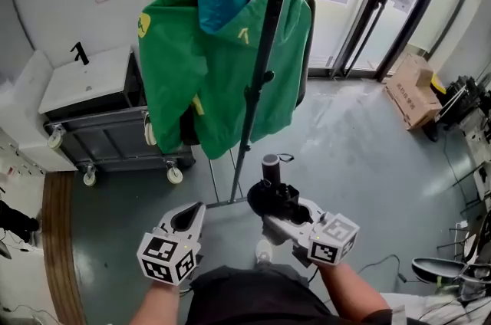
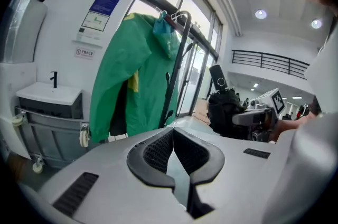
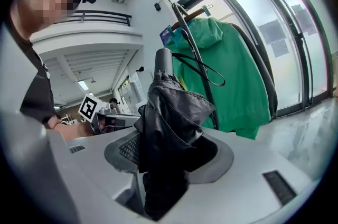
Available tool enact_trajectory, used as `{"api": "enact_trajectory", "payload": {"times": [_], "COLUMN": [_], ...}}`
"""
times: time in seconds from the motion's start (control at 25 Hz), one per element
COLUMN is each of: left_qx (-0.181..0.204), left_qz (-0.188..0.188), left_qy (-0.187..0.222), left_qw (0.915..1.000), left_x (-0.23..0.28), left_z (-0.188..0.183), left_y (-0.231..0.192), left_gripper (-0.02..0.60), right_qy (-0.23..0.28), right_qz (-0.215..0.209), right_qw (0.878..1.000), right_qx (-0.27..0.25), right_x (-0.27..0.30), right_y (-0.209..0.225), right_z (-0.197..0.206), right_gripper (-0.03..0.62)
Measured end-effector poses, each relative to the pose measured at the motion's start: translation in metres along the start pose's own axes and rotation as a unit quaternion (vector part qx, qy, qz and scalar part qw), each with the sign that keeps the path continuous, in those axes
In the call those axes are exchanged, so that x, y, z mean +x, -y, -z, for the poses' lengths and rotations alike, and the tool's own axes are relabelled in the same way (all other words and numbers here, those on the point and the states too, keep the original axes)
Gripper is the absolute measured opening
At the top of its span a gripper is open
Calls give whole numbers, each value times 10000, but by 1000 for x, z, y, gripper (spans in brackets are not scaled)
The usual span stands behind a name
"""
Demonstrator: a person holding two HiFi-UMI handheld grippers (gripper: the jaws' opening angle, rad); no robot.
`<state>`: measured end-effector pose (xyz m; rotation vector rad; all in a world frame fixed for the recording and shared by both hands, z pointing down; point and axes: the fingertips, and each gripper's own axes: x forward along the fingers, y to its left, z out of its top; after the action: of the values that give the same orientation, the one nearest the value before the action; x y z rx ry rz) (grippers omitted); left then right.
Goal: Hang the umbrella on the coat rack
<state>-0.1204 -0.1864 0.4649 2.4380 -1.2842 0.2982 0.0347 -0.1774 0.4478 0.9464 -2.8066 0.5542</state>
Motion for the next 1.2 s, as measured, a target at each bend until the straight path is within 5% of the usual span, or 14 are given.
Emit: {"api": "enact_trajectory", "payload": {"times": [0.28,0.72,1.2], "left_qx": [43,-129,-145], "left_qz": [-473,-1136,-901], "left_qy": [208,561,358], "left_qw": [9987,9919,9952], "left_x": [43,66,57], "left_z": [-38,-59,-57], "left_y": [0,10,-24], "left_gripper": [15,15,15], "right_qy": [285,542,373], "right_qz": [-536,-1428,-1094], "right_qw": [9964,9736,9767], "right_qx": [-590,-1694,-1808], "right_x": [3,21,63], "right_y": [29,33,23], "right_z": [-65,-164,-188], "right_gripper": [212,212,212]}}
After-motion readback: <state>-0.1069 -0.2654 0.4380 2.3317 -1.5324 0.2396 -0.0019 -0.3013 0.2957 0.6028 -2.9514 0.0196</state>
